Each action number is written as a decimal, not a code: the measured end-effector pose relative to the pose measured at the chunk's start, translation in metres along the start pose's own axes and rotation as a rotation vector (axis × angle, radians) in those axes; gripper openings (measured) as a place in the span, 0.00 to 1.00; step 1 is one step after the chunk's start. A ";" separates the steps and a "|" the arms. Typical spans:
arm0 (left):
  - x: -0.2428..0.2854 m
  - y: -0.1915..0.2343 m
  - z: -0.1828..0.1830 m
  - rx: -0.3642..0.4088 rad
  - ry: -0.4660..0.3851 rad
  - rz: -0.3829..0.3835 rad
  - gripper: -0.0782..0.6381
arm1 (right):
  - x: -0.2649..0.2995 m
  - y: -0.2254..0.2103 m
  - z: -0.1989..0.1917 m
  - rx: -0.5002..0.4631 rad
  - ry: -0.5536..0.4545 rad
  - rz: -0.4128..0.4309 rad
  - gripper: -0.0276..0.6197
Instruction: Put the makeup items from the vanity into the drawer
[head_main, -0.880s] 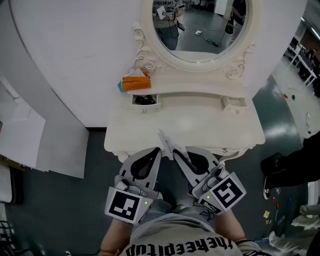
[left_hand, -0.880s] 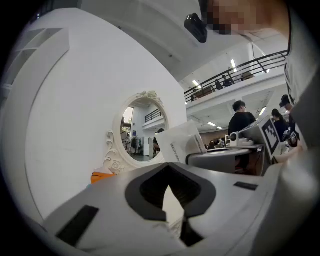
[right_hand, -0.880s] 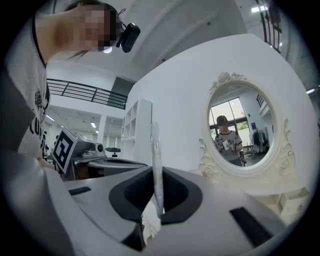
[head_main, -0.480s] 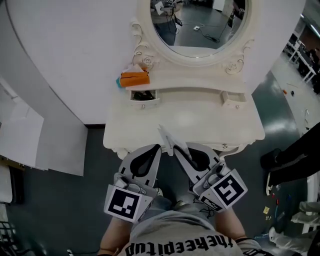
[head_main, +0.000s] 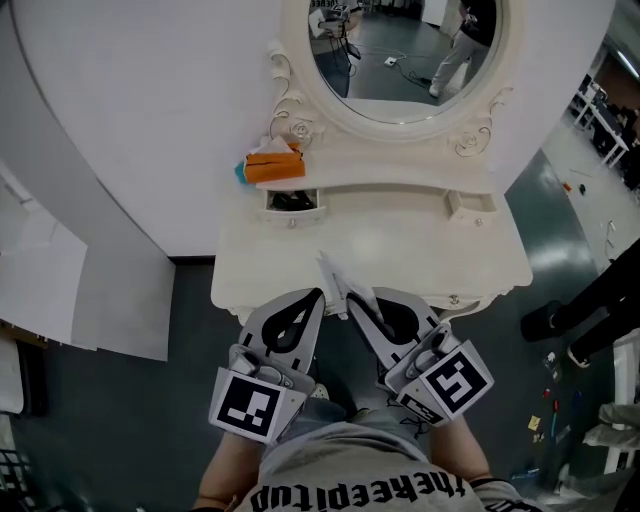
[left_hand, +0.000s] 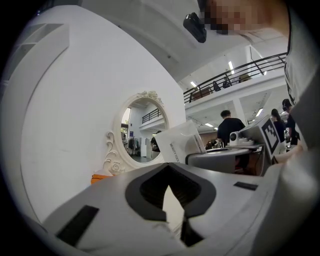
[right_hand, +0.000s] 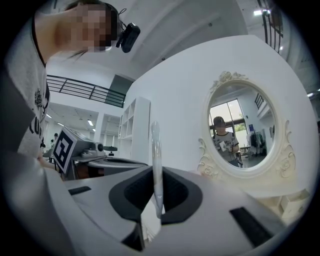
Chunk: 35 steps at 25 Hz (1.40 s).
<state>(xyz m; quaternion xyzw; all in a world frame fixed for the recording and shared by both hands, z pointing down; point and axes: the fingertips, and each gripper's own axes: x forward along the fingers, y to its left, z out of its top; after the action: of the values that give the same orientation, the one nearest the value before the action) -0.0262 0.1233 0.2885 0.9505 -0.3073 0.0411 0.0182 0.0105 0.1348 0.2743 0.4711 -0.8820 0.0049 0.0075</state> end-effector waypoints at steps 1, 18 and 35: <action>0.000 0.003 0.000 -0.001 0.002 -0.004 0.15 | 0.003 0.000 0.000 0.000 -0.002 -0.007 0.10; 0.019 0.041 0.001 0.012 -0.070 -0.009 0.15 | 0.025 -0.019 -0.009 -0.042 0.038 -0.077 0.10; 0.098 0.076 0.016 0.011 -0.065 0.125 0.15 | 0.074 -0.102 0.003 -0.064 0.026 0.084 0.10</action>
<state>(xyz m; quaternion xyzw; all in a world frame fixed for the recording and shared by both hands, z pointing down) 0.0094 0.0034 0.2824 0.9304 -0.3664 0.0128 0.0005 0.0540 0.0161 0.2731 0.4333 -0.9005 -0.0170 0.0340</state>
